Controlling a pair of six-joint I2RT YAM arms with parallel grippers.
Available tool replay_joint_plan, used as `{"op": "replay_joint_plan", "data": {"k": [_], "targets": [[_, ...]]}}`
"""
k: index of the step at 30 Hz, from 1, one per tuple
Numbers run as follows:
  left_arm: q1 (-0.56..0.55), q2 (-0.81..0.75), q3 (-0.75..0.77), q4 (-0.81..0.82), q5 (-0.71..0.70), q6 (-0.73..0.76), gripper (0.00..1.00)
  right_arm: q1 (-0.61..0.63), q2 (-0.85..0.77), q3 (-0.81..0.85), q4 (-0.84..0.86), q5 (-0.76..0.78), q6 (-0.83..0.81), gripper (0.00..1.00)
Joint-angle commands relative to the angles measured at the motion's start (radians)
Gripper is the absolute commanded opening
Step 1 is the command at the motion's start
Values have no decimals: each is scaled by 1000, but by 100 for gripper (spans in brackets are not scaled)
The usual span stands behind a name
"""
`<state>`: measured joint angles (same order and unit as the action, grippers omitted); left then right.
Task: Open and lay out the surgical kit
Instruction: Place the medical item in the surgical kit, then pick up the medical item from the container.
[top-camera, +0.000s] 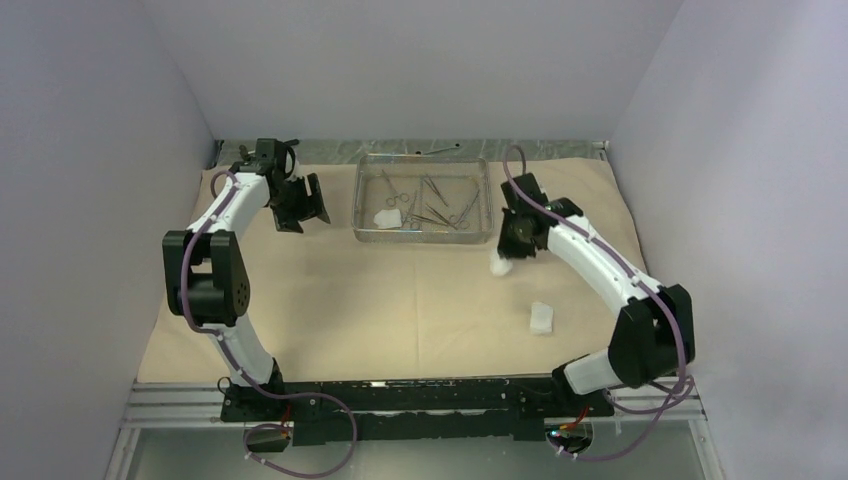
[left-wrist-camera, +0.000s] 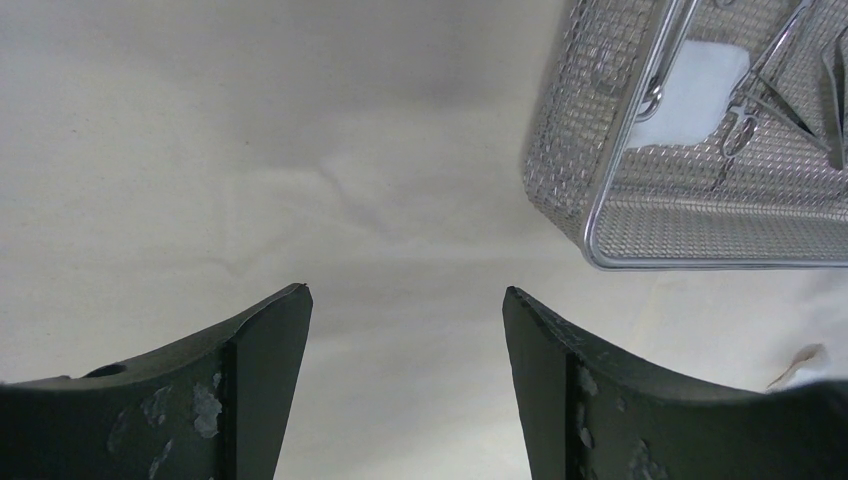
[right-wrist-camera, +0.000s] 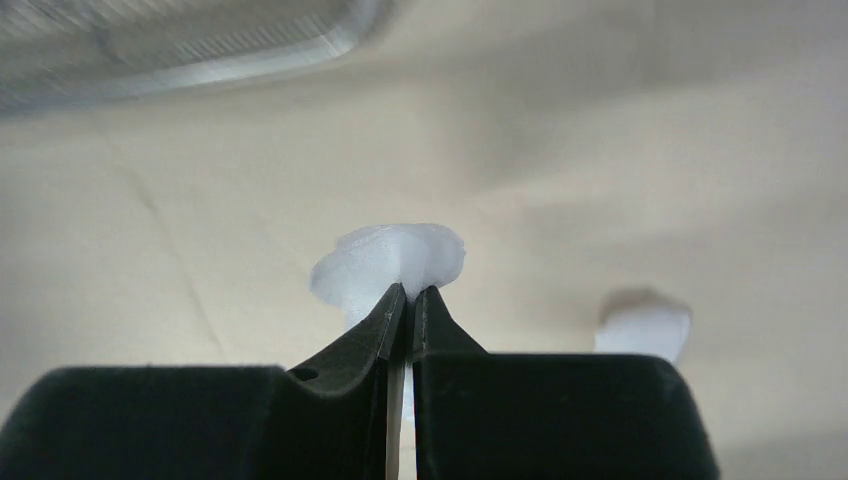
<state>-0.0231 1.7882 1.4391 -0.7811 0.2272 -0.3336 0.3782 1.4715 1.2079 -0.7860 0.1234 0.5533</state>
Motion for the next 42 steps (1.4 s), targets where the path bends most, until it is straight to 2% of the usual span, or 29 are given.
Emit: {"op": "replay_joint_plan", "data": {"k": [1,5,9,15,18,21,27,29,33,36,42], "targets": [[-3,-48,-33,42,39,13,76,12,-123,-156,-65,27,149,4],[-3,-51,-43,50,48,7,76,13,-152,-255,-106,55,197,3],[-3,-55,-49,55,49,1,76,15,-162,-367,-16,77,182,3],[-3,-77,-51,65,40,-2,76,15,-102,-402,9,123,184,4],[-3,-69,-46,63,43,-8,76,13,-94,-431,54,123,164,9],[-3,-63,-39,62,44,-8,76,14,-72,-437,52,136,163,18],[-3,-51,-24,53,38,1,76,14,-96,-391,1,137,173,43],[-2,-45,-20,52,41,1,76,13,-111,-367,-29,142,163,47],[-3,-32,-5,47,37,1,76,14,-145,-290,-100,185,151,49],[-3,-39,-13,57,38,-4,76,14,-152,-210,-82,170,99,50],[-3,-52,-19,51,30,-6,76,18,-40,-64,196,-82,-60,50]]}}
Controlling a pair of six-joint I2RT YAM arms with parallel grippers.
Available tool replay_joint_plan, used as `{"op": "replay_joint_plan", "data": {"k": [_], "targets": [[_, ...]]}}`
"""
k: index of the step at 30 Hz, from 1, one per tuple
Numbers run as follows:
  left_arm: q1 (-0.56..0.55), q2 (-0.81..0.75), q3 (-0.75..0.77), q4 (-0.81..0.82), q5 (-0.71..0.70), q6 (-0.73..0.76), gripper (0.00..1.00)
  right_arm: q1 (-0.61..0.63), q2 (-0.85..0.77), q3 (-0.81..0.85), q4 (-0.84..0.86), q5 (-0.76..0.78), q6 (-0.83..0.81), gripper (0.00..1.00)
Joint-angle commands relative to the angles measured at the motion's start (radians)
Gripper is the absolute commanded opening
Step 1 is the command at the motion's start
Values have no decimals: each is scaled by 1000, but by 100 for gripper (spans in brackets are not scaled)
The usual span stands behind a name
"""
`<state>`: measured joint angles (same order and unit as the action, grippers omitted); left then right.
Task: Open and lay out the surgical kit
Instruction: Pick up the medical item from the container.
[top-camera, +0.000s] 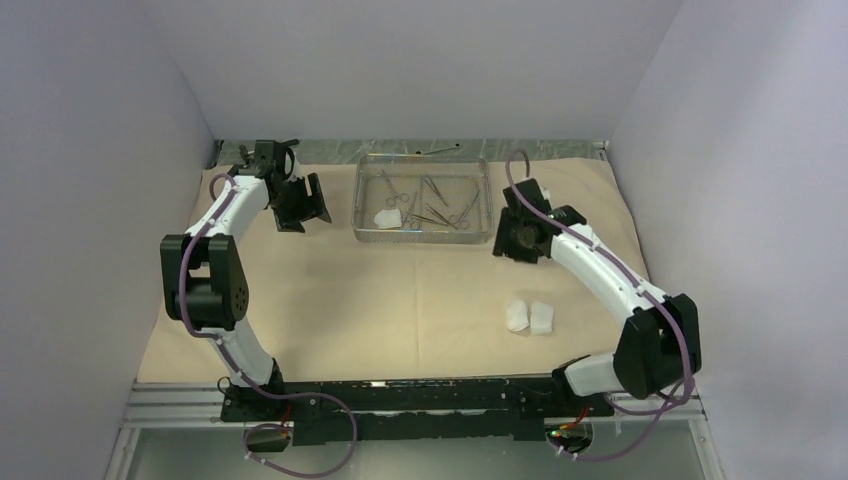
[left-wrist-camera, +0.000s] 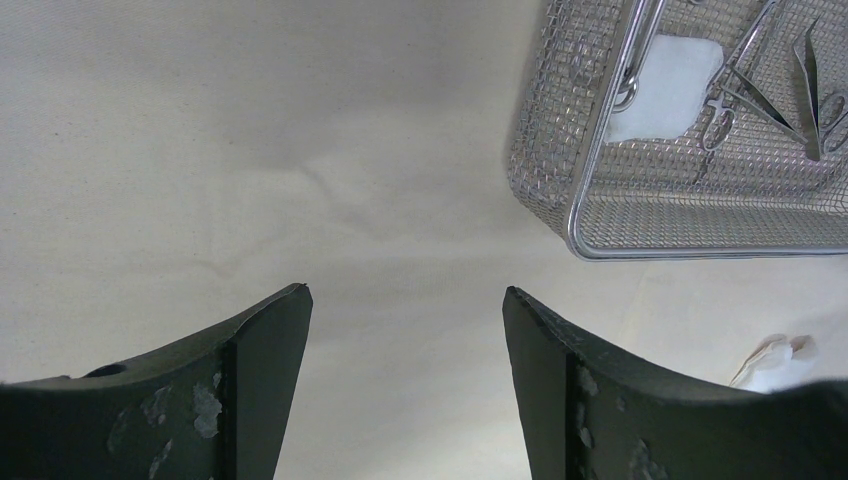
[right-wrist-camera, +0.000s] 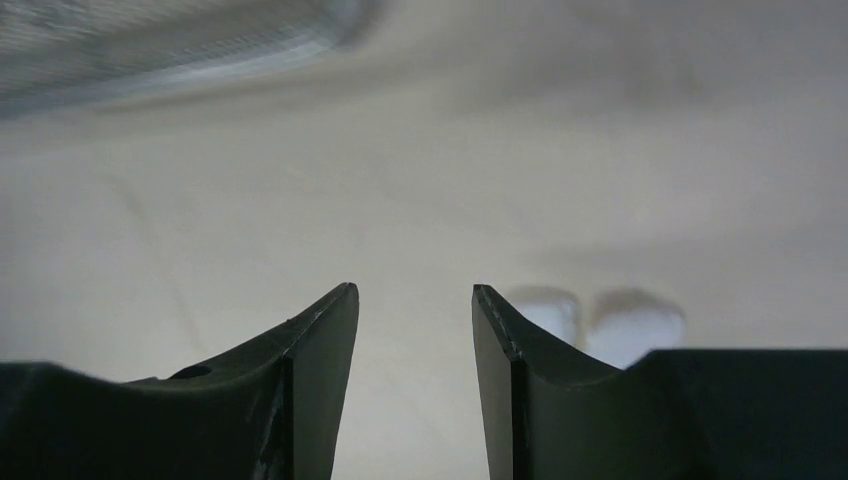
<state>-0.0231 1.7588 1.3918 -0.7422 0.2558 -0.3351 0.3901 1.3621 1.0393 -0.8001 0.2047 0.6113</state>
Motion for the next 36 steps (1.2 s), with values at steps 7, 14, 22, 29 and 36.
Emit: {"op": "replay_joint_plan", "data": {"k": [7,14,22,29,36], "targets": [[-3,-42,28,10,0,-6,76,98,410,475,348,-275,-183,50],[-3,-61,42,13,101,52,76,181,730,801,278,-228,-183,50],[-3,-42,52,-2,148,46,76,213,927,963,290,-245,-239,48],[-3,-16,81,-22,139,42,75,214,995,986,306,-289,-261,46],[-3,-7,102,-40,127,50,74,216,1053,1033,309,-316,-265,37]]}}
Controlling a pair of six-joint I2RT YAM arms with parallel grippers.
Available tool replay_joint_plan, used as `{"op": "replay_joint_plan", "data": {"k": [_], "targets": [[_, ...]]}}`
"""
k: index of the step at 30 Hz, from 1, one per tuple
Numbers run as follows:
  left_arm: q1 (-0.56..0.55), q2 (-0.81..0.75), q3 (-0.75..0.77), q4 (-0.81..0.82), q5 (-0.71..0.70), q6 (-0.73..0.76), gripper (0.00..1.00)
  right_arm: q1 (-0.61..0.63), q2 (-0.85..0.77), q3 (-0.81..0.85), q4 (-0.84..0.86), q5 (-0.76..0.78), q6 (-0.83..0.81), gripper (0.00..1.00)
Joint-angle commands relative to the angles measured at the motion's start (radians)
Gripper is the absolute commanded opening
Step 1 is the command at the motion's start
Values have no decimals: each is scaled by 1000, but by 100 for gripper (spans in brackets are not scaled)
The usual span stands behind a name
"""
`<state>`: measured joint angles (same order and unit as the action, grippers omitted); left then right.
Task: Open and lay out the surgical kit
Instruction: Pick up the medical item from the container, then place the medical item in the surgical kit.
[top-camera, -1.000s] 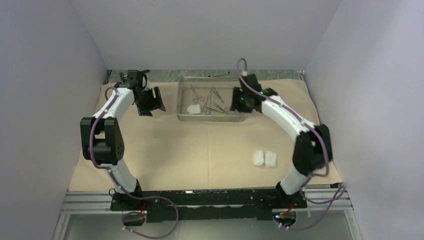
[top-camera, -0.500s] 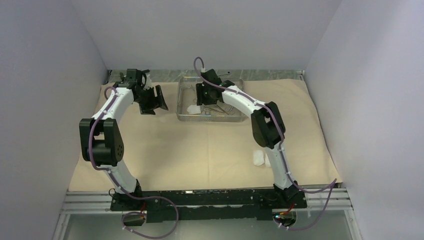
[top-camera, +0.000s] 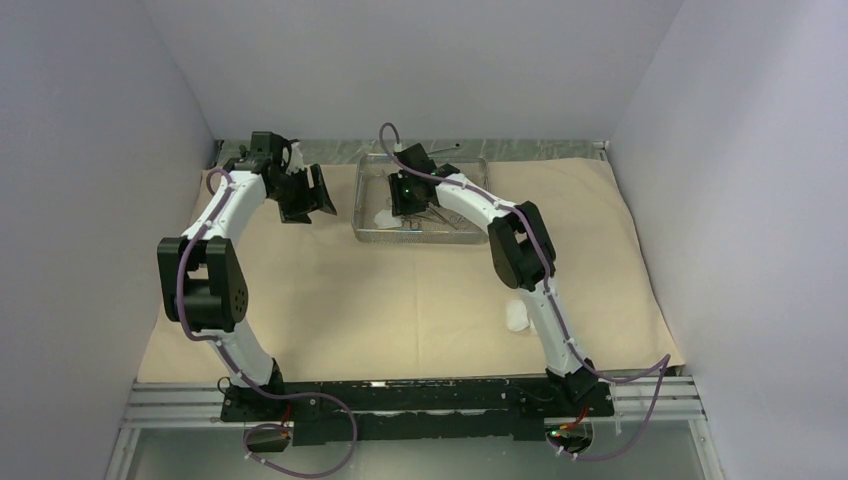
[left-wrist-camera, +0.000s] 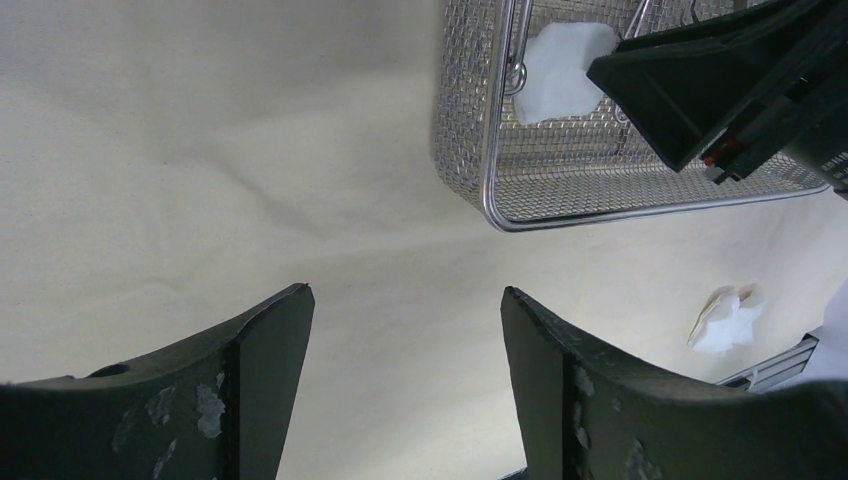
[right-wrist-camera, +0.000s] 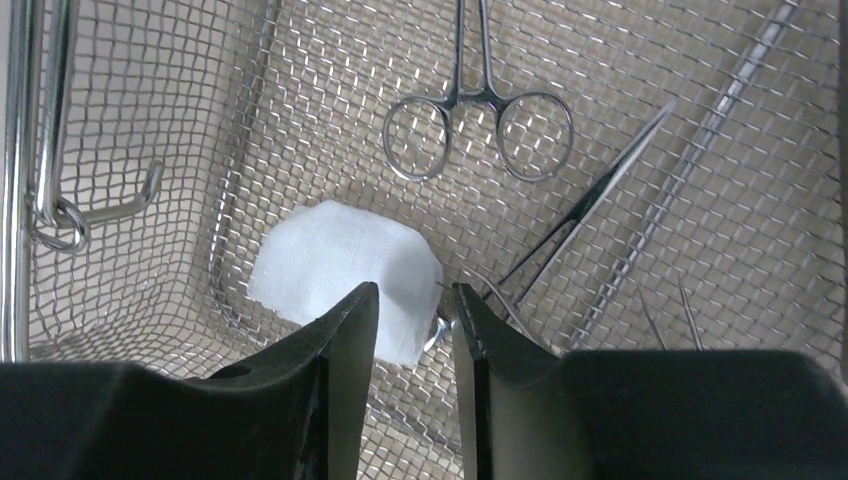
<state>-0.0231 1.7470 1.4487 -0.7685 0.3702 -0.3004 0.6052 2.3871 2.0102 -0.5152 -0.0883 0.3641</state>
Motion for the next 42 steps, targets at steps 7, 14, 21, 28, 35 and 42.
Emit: {"op": "replay_joint_plan", "data": {"k": [7,14,21,28,35,42], "targets": [[-3,0,36,-14,6,20,75,5,57,59,0,-13,-14,30],[-2,0,35,-13,4,25,75,25,56,69,-3,6,-24,10],[-3,-8,36,-17,-5,26,74,24,18,149,-6,13,-18,0],[-3,-19,37,-21,-23,27,75,21,-74,183,-21,26,-6,0],[-3,-30,25,-10,-30,20,75,16,-235,71,-52,42,4,0],[-3,-46,0,14,-14,1,75,12,-511,-273,-106,71,-35,0]]}}
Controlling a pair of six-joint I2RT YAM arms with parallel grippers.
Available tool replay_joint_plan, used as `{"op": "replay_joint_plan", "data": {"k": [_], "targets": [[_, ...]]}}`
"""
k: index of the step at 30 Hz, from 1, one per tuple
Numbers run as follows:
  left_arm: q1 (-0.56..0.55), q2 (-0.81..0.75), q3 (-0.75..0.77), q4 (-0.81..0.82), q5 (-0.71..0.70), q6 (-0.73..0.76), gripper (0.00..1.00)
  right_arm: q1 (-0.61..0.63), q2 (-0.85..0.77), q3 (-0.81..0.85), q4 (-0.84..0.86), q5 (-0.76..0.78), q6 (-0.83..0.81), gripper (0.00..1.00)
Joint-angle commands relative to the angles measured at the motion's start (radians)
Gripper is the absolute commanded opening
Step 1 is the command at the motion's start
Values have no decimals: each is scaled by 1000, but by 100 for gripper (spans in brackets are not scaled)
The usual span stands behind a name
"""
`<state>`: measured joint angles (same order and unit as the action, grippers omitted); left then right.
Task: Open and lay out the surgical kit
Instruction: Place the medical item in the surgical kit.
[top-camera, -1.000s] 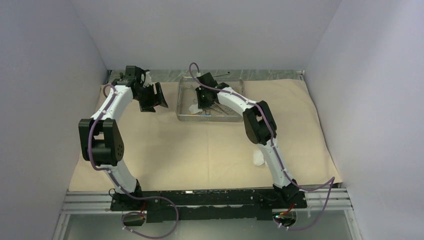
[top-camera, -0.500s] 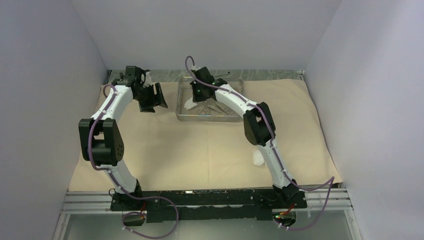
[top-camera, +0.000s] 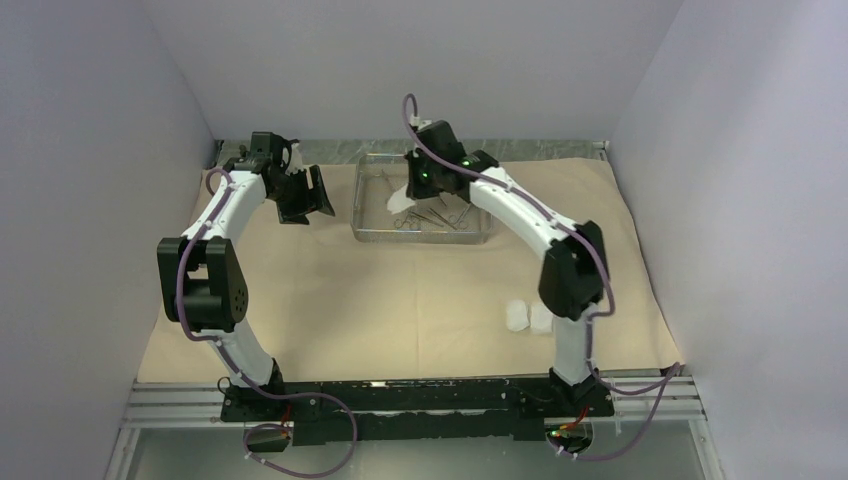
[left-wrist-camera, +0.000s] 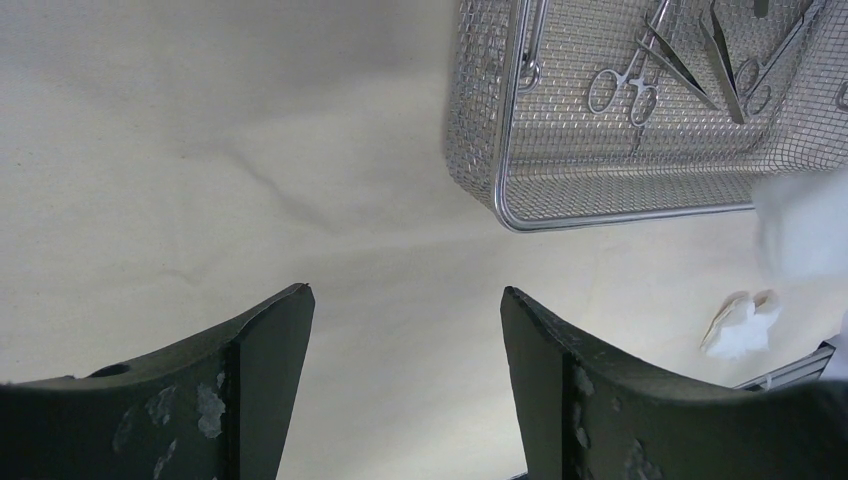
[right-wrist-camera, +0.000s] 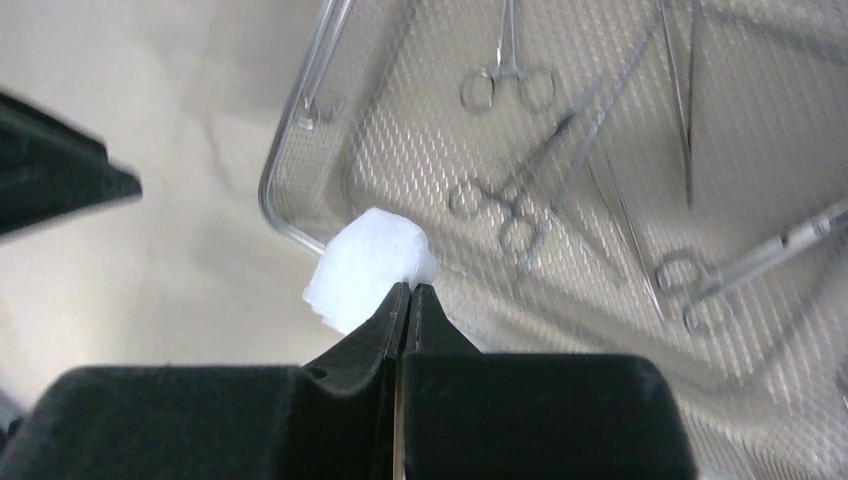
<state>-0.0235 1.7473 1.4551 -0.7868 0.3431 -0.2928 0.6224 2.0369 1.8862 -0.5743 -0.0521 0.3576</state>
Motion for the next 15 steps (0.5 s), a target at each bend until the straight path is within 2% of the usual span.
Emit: {"op": "replay_joint_plan", "data": {"k": [1,3,6,8,11,15], "targets": [[-3,-49,-11,37,16,-9,75,-7,-207,-215,-56,38,-44,0],[-3,-57,-24,47,24,-15,75,-9,-304,-355,-59,22,-97,0],[-2,-65,-47,63,33,-21,75,-10,-442,-543,-70,-37,-304,0],[-3,-70,-66,72,38,-23,75,-11,-491,-631,-84,-13,-411,0],[-3,-74,-75,69,37,-29,75,-15,-496,-660,-136,6,-506,0],[-3,-85,-72,58,19,-14,75,-15,-511,-726,-159,-88,-603,0]]}}
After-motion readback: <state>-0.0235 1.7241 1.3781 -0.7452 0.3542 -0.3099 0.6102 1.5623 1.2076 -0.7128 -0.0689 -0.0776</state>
